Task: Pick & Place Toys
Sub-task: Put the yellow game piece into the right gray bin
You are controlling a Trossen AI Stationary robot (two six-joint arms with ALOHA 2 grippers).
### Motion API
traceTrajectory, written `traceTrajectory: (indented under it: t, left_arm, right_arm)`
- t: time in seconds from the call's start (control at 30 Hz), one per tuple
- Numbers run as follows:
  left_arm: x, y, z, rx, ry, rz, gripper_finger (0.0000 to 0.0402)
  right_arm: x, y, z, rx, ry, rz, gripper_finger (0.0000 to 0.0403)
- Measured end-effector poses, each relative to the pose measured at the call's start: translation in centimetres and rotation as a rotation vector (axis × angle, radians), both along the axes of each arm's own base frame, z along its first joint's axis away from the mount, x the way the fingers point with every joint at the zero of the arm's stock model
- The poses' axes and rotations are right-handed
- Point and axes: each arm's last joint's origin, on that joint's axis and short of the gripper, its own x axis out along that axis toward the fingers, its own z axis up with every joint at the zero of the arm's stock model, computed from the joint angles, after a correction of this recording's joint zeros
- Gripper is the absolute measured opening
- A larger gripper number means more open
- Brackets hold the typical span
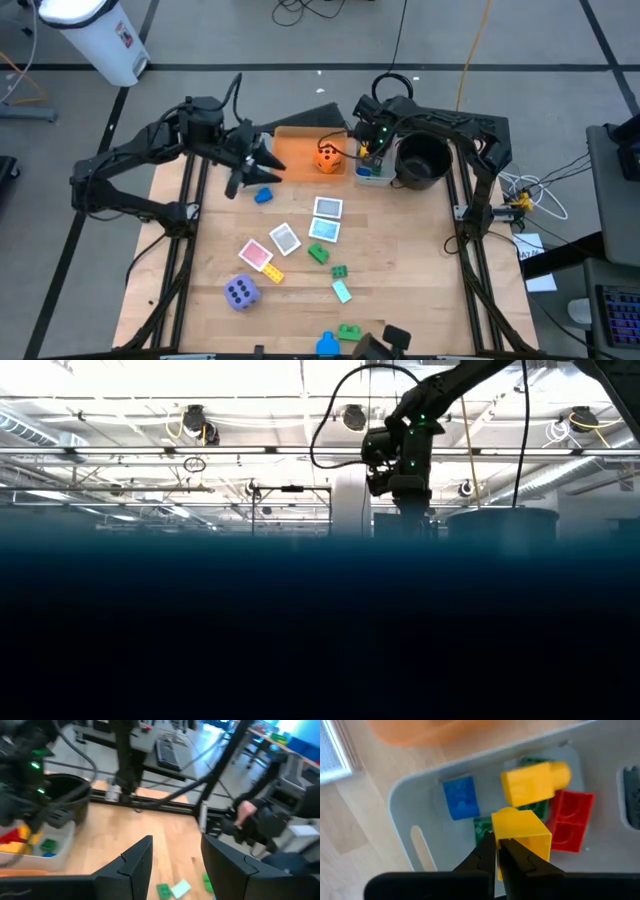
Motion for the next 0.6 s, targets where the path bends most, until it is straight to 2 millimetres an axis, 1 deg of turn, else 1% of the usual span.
traceTrajectory:
  t: [0.2,0.4,0.6]
  left_arm:
    - [1.9,0.6,-0.7,-0.008,0.0,-0.002,0.0173]
    - [4.5,1.2,-2.3,-0.051,0.045,-0.04,0.0173]
    - [6.3,1.6,-3.9,-0.11,0.098,-0.094,0.0172]
  right_arm:
    - [-0.4,0.3,-1.3,0.018,0.036,0.045,0.0003]
    - [-0.9,0.7,-2.6,0.043,0.071,0.067,0.0003]
    - [-1.0,0.8,-3.3,0.042,0.07,0.071,0.0004]
